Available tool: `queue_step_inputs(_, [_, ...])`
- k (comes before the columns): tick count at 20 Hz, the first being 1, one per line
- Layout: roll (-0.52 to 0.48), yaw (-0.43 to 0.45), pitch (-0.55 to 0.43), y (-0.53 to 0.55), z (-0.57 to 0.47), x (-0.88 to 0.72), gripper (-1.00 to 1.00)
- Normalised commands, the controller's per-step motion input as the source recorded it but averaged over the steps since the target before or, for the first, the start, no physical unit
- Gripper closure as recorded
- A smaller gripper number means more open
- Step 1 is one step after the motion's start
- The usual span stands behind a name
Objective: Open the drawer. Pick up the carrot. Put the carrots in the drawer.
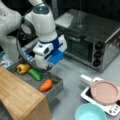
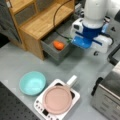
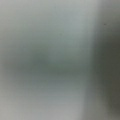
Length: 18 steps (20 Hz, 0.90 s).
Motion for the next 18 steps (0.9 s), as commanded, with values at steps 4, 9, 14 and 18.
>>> queue_step_inputs(4, [0.033,-0.145,0.080,-0.11,0.03,0.15,-1.00])
queue_step_inputs(9, [0.006,-0.111,0.082,-0.13,0.03,0.14,-1.00])
queue_step_inputs(14, [-0.006,-0.057,0.087,-0.15,0.05,0.14,-1.00])
queue_step_inputs(18, [-0.036,-0.025,0.090,-0.17,0.05,0.16,-1.00])
